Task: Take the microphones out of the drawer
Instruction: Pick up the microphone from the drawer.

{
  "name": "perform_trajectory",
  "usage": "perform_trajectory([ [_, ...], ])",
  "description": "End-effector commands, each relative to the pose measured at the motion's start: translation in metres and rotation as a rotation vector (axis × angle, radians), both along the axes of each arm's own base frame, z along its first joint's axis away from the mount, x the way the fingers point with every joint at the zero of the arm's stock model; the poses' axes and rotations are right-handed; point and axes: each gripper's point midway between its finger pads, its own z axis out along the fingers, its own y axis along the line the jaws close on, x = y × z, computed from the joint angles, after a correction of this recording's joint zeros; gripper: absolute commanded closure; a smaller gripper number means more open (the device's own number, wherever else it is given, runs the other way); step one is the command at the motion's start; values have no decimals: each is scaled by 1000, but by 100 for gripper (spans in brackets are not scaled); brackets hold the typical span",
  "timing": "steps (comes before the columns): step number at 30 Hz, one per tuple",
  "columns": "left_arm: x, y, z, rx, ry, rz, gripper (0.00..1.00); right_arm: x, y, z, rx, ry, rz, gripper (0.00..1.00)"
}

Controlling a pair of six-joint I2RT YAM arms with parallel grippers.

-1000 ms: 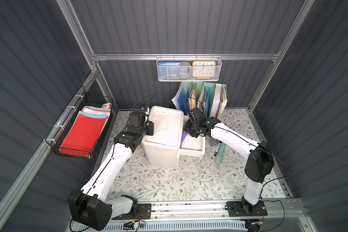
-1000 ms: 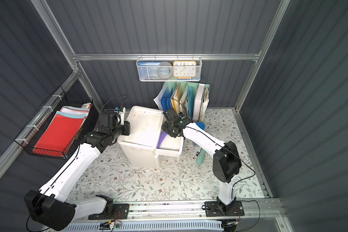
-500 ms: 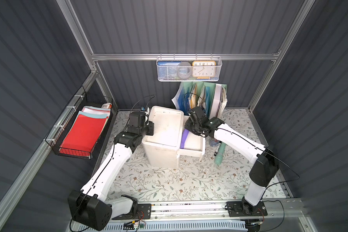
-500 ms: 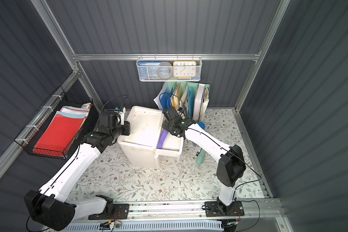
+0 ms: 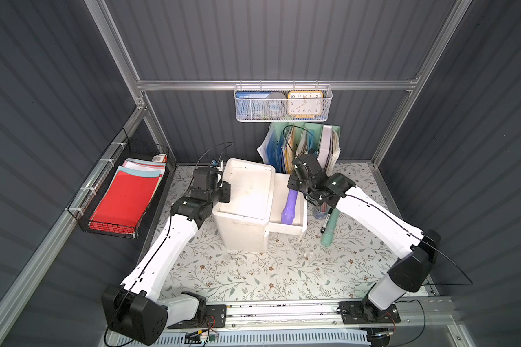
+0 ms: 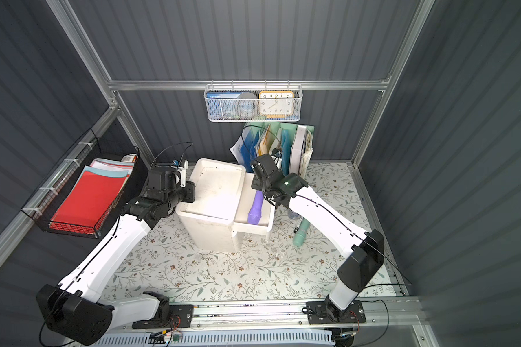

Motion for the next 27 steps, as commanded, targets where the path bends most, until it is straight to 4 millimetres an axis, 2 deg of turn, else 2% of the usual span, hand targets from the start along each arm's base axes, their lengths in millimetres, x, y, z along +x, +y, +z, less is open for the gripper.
perform_trajectory([
  [1,-6,2,-65,38,182,2,100,-6,-22,36,-60,-109,-29,95],
  [9,-6,3,-66,40,186,5,100,-29,-75,93,-157,-274,-123,95],
  [11,-5,3,-66,41,185,5,100,-37,-91,104,-186,-304,-157,95],
  [14,-5,3,-67,43,188,5,100,-46,-116,106,-214,-318,-212,95],
  [16,-5,3,-68,44,189,4,100,-51,-135,102,-218,-308,-251,95],
  [18,-5,3,-68,44,191,5,100,-55,-157,87,-214,-267,-296,96],
  [19,-5,3,-68,45,191,5,100,-63,-171,87,-191,-266,-319,96],
  [23,-4,3,-68,44,191,5,100,-78,-212,47,-144,-176,-404,96],
  [27,-3,3,-70,47,195,7,100,-94,-238,-1,-131,-66,-462,96],
])
